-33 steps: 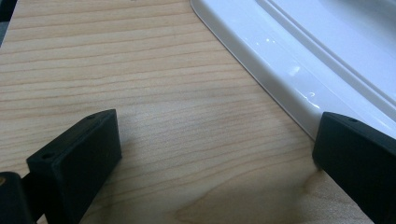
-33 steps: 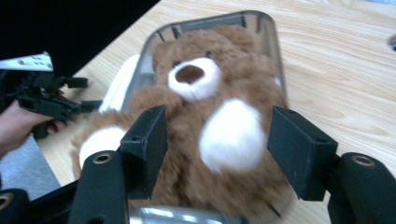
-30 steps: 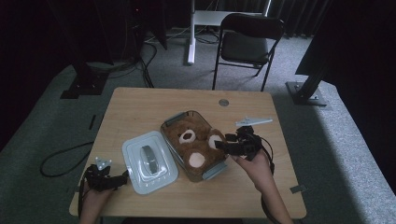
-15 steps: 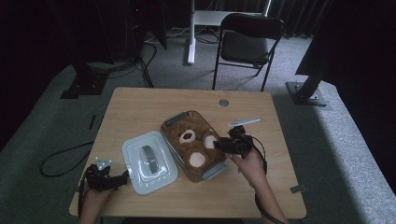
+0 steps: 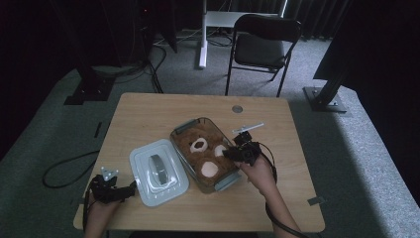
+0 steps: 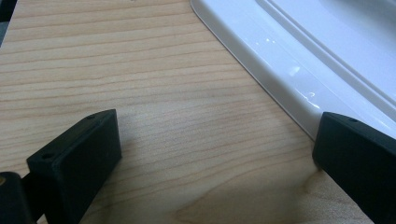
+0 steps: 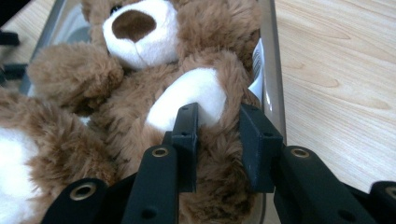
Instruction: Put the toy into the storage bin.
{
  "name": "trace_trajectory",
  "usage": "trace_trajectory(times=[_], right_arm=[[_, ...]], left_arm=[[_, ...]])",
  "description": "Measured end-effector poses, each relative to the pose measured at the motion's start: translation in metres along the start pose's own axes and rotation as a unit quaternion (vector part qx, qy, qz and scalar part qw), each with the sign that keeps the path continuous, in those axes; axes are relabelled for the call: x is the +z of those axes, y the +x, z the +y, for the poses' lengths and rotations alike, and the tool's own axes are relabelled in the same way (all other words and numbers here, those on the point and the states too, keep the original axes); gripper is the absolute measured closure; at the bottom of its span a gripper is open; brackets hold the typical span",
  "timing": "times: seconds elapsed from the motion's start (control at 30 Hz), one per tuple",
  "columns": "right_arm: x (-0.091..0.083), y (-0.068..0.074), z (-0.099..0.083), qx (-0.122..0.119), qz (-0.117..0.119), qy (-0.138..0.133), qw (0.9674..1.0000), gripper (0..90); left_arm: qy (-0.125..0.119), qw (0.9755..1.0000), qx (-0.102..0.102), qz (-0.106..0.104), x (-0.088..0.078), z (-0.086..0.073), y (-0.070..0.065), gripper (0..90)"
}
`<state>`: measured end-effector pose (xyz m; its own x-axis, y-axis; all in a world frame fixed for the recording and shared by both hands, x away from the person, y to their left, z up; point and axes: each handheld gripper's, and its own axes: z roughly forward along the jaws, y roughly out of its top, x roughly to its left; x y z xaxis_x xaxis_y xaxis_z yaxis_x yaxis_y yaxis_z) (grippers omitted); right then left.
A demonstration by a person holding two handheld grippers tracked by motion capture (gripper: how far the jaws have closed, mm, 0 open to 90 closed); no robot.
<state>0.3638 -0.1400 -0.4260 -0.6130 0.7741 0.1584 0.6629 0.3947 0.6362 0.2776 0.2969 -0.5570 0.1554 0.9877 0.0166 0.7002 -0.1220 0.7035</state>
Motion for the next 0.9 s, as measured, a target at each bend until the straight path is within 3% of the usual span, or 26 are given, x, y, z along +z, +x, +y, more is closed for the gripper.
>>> trace_trajectory(times=[0.17, 0.23, 0.27, 0.33, 0.5, 0.53, 0.67, 0.77, 0.8, 0.83, 0.87, 0.9], right_arm=[[0.005, 0.008, 0.009, -0.036, -0.016, 0.041, 0.9984, 68.8], [0.014, 0.018, 0.011, -0.064, -0.052, 0.065, 0.9944, 69.1], [0.014, 0.018, 0.011, -0.064, -0.052, 0.065, 0.9944, 69.1], [0.018, 0.021, 0.014, -0.082, -0.061, 0.085, 0.9911, 71.2], [0.025, 0.022, 0.020, -0.094, -0.067, 0.114, 0.9867, 72.8], [0.032, 0.020, 0.020, -0.093, -0.069, 0.134, 0.9842, 75.9], [0.039, 0.019, 0.019, -0.098, -0.076, 0.143, 0.9818, 77.3], [0.039, 0.022, 0.016, -0.100, -0.083, 0.129, 0.9830, 77.0], [0.035, 0.021, 0.015, -0.092, -0.077, 0.114, 0.9863, 75.9], [0.035, 0.021, 0.015, -0.092, -0.077, 0.114, 0.9863, 75.9], [0.025, 0.020, 0.014, -0.091, -0.068, 0.092, 0.9893, 72.2], [0.025, 0.020, 0.014, -0.091, -0.068, 0.092, 0.9893, 72.2]], left_arm=[[0.000, 1.0000, 0.000, 0.000, 0.000, 0.000, 0.000, 1.8], [0.000, 1.0000, 0.000, 0.000, 0.000, 0.000, 0.000, 1.8], [0.000, 1.0000, 0.000, 0.000, 0.000, 0.000, 0.000, 1.8], [0.000, 1.0000, 0.000, 0.000, 0.000, 0.000, 0.000, 1.8], [0.000, 1.0000, 0.000, 0.000, 0.000, 0.000, 0.000, 1.8], [0.000, 1.0000, 0.000, 0.000, 0.000, 0.000, 0.000, 1.8], [0.000, 1.0000, 0.000, 0.000, 0.000, 0.000, 0.000, 1.8], [0.000, 1.0000, -0.001, 0.000, 0.000, 0.000, 0.000, 1.8], [0.000, 1.0000, -0.001, 0.000, 0.000, 0.000, 0.000, 1.8], [-0.001, 1.0000, -0.001, 0.000, 0.000, 0.000, 0.000, 1.8], [0.000, 1.0000, 0.000, 0.000, 0.000, 0.000, 0.000, 1.8], [0.000, 1.0000, 0.000, 0.000, 0.000, 0.000, 0.000, 1.8]])
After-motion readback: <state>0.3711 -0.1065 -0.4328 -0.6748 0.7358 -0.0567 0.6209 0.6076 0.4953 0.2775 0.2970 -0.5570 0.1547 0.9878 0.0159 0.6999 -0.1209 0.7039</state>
